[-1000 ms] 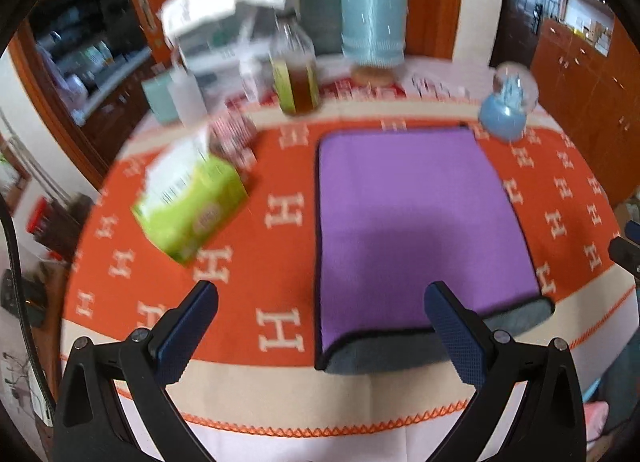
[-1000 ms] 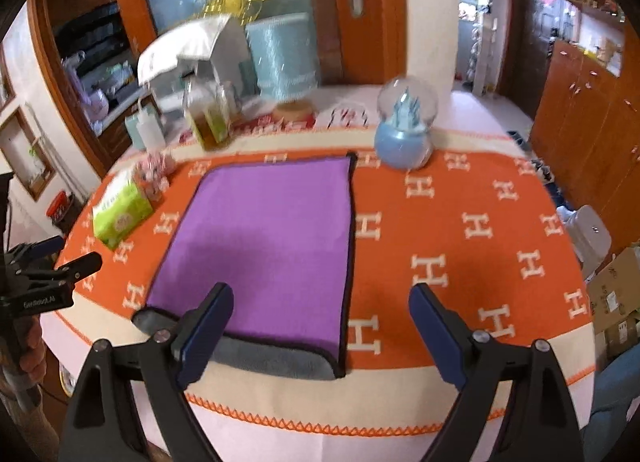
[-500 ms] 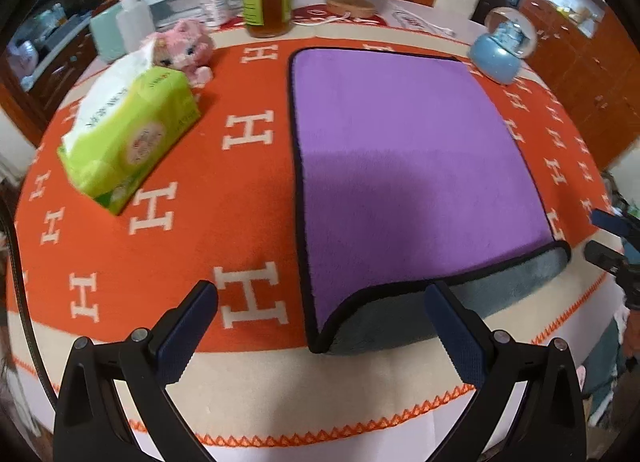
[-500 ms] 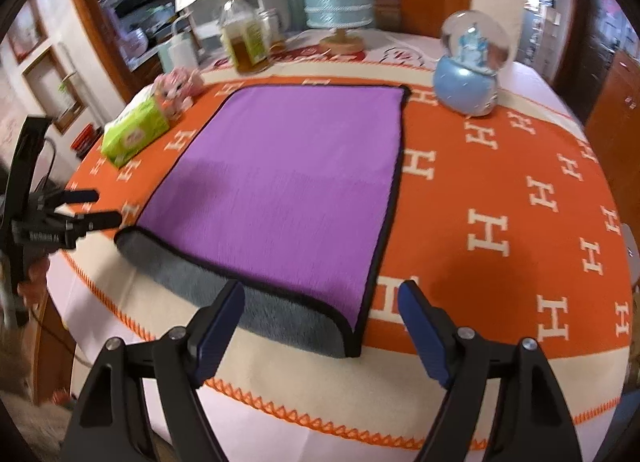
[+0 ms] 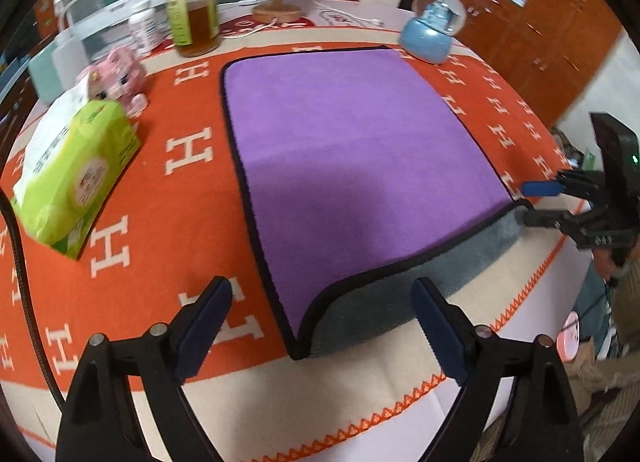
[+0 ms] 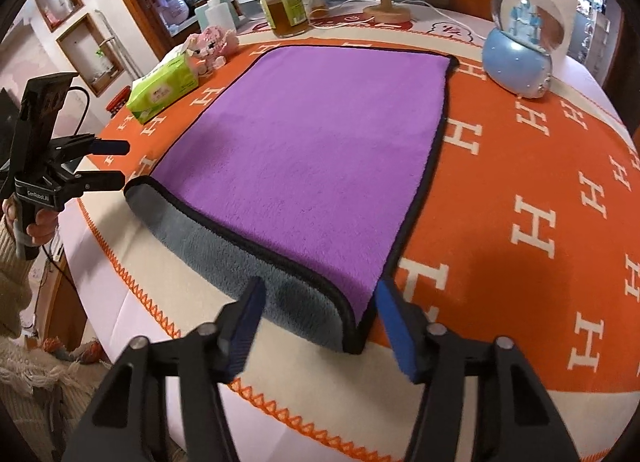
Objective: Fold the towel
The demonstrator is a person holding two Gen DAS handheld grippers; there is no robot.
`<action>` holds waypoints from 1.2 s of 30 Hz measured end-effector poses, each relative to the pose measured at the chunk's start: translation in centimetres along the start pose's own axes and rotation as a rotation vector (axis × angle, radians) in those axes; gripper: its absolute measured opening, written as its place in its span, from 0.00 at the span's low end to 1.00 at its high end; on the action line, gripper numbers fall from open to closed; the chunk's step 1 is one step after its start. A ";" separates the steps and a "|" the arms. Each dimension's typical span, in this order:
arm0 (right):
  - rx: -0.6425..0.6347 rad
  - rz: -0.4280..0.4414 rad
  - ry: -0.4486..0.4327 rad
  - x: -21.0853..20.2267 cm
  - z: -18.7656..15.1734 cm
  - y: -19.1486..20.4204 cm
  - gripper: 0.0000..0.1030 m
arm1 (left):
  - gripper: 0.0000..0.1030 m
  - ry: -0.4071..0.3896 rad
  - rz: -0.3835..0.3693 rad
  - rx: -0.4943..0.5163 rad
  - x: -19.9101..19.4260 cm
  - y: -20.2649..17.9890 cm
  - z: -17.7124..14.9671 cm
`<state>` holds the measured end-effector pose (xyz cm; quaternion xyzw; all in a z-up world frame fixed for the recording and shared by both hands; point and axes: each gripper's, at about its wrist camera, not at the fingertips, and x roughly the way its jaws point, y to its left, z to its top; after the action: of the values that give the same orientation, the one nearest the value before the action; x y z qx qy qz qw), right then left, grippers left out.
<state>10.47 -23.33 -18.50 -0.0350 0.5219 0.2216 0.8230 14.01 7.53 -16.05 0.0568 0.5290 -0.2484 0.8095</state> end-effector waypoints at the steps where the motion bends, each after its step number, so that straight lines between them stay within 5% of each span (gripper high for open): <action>1: 0.000 0.012 0.005 0.1 0.0 -0.1 0.45 | 0.83 0.005 -0.003 0.012 0.0 -0.1 0.0; 10: -0.024 0.052 0.041 0.8 -0.4 -0.1 0.27 | 0.59 0.085 -0.068 0.033 1.2 0.7 -0.2; 16: -0.026 0.051 0.044 0.7 -0.6 -0.4 0.18 | 0.57 0.119 -0.106 0.042 1.8 1.0 -0.4; 21: -0.032 0.044 0.041 0.6 -0.6 -0.4 0.15 | 0.44 0.140 -0.121 0.051 2.2 1.0 -0.4; 32: -0.075 0.012 0.047 0.7 -0.6 0.0 0.15 | 0.42 0.197 -0.173 0.063 3.4 1.0 -0.3; 36: -0.086 0.002 0.048 0.8 -0.5 0.1 0.11 | 0.32 0.211 -0.184 0.060 3.6 1.1 -0.3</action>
<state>10.27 -23.09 -19.36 -0.0753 0.5315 0.2439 0.8077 15.37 7.35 -19.53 0.0581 0.6066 -0.3300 0.7210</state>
